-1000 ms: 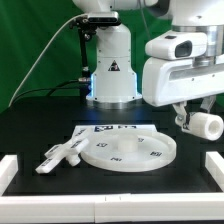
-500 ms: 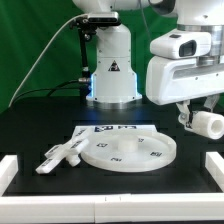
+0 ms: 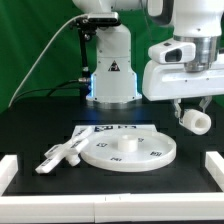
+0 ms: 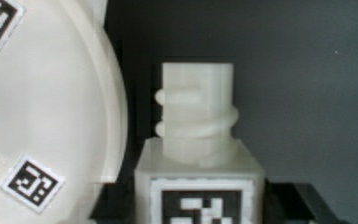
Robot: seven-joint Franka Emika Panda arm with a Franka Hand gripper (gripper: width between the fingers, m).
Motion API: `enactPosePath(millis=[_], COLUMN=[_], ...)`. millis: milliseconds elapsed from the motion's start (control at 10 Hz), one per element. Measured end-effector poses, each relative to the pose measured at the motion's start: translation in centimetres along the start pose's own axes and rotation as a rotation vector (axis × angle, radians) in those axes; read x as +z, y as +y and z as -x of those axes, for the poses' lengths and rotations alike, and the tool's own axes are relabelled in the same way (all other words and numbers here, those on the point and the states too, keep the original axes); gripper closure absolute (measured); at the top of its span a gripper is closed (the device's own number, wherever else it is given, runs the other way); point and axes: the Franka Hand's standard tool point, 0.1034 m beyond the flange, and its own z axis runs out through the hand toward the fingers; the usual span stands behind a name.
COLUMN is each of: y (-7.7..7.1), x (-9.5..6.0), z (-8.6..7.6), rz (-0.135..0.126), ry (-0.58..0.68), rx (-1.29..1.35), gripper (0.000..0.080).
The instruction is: Assemble round table
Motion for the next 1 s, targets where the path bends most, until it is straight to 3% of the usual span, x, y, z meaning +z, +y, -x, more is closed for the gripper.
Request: enactPosePath(millis=[200,300,400,500,700,1000], y=[0.0,-0.3,-1.0,-1.5,-2.0,-2.2], x=[0.3,1.3,2.8,3.9,5.3,5.3], z=[0.4,1.8,4.2,5.4,5.8,5.5], rz=[0.0,-0.005,-0.005,-0.007,-0.016,-0.021], ry=[-0.004,-0.003,-0.015,-0.023,-0.03,-0.006], rx=[0.011,0.123,0.163,0.174,0.183,0.168], gripper=[0.0485,0.0485,0.0485,0.0485,0.0485,0.0485])
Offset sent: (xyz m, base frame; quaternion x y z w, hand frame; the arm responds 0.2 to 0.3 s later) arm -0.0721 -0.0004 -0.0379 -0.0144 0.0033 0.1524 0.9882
